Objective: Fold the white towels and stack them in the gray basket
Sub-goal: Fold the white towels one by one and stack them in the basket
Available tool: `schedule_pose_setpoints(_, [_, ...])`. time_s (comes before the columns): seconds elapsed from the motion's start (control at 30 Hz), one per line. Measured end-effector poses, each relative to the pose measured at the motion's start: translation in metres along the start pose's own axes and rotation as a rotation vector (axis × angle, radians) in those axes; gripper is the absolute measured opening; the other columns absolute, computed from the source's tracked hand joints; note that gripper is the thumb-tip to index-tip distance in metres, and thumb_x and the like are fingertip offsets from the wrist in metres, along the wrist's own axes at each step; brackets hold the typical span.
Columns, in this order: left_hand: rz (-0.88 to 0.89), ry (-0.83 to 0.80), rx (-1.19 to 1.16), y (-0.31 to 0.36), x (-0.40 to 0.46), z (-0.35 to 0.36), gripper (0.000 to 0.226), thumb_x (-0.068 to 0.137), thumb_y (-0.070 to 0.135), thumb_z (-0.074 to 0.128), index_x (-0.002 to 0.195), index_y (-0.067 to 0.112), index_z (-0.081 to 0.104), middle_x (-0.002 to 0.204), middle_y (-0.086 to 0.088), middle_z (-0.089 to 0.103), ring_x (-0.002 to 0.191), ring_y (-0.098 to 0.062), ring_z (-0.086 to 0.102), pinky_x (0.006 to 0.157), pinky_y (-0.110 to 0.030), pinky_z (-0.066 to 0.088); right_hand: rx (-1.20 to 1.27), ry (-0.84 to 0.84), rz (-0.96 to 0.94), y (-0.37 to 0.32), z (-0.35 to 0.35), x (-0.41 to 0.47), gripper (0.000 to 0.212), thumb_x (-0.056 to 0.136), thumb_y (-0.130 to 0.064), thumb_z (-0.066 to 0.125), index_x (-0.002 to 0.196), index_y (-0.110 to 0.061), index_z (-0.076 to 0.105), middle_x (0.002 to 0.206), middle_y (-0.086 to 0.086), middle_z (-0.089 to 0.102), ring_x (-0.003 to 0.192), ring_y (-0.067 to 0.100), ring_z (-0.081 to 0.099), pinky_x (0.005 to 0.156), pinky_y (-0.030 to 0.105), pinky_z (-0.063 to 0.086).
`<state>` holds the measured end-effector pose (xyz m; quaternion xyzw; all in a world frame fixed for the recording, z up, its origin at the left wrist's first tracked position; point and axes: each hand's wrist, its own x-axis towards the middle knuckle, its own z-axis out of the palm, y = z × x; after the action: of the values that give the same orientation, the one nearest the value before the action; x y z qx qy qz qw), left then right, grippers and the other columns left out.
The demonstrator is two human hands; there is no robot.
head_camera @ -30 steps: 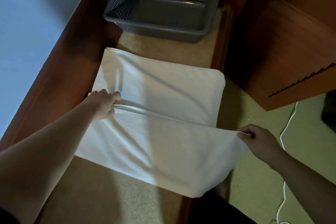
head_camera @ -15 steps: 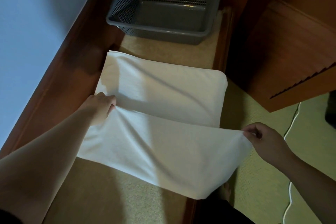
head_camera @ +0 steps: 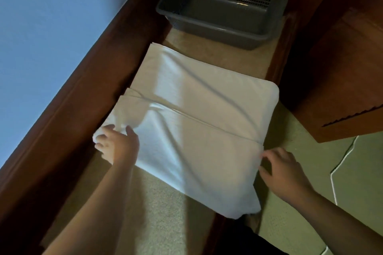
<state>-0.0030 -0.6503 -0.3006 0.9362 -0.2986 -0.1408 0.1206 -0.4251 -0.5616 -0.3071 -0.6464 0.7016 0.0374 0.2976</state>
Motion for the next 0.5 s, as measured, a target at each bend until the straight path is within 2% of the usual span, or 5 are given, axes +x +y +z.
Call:
schedule_pose_setpoints(0.13, [-0.357, -0.110, -0.169, -0.045, 0.025, -0.002, 0.084, 0.092, 0.065, 0.059, 0.144, 0.002, 0.039, 0.140, -0.023, 0.053, 0.128, -0.042, 0.055, 0.106, -0.050, 0.047, -0.110, -0.153, -0.408, -0.055, 0.028, -0.015, 0.024, 0.094, -0.055, 0.058, 0.099, -0.031, 0.057, 0.096, -0.013, 0.047, 0.096, 0.016, 0.056, 0.075, 0.034, 0.049])
schedule_pose_setpoints(0.27, [-0.502, -0.177, -0.348, -0.064, 0.076, 0.006, 0.102, 0.056, 0.076, 0.067, 0.133, 0.011, 0.054, 0.107, -0.009, 0.073, 0.090, -0.028, 0.074, 0.087, -0.044, 0.062, -0.301, -0.136, -0.620, -0.099, 0.065, -0.024, 0.038, 0.077, -0.064, 0.053, 0.079, -0.027, 0.057, 0.076, -0.006, 0.055, 0.067, 0.020, 0.061, 0.048, 0.031, 0.038])
schedule_pose_setpoints(0.37, [-0.513, -0.219, -0.413, -0.064, 0.084, 0.007, 0.090, 0.062, 0.066, 0.077, 0.131, 0.012, 0.056, 0.104, -0.007, 0.075, 0.089, -0.025, 0.076, 0.085, -0.041, 0.062, -0.442, -0.066, -0.602, -0.115, 0.085, -0.021, 0.043, 0.063, -0.060, 0.078, 0.076, -0.025, 0.059, 0.071, -0.003, 0.056, 0.059, 0.020, 0.060, 0.044, 0.029, 0.029])
schedule_pose_setpoints(0.43, [-0.495, -0.254, -0.506, -0.064, 0.084, 0.007, 0.063, 0.084, 0.048, 0.077, 0.132, 0.010, 0.060, 0.113, -0.011, 0.073, 0.102, -0.028, 0.074, 0.086, -0.039, 0.061, -0.483, -0.066, -0.584, -0.121, 0.093, -0.020, 0.043, 0.055, -0.049, 0.088, 0.076, -0.023, 0.061, 0.068, 0.000, 0.057, 0.054, 0.022, 0.059, 0.039, 0.030, 0.035])
schedule_pose_setpoints(0.5, [-0.550, -0.230, -0.520, -0.068, 0.085, 0.006, 0.049, 0.086, 0.050, 0.075, 0.117, 0.013, 0.067, 0.102, -0.006, 0.074, 0.092, -0.024, 0.073, 0.074, -0.037, 0.060, -0.507, -0.052, -0.609, -0.124, 0.099, -0.023, 0.040, 0.048, -0.033, 0.091, 0.074, -0.021, 0.062, 0.062, 0.001, 0.057, 0.048, 0.024, 0.057, 0.038, 0.031, 0.039])
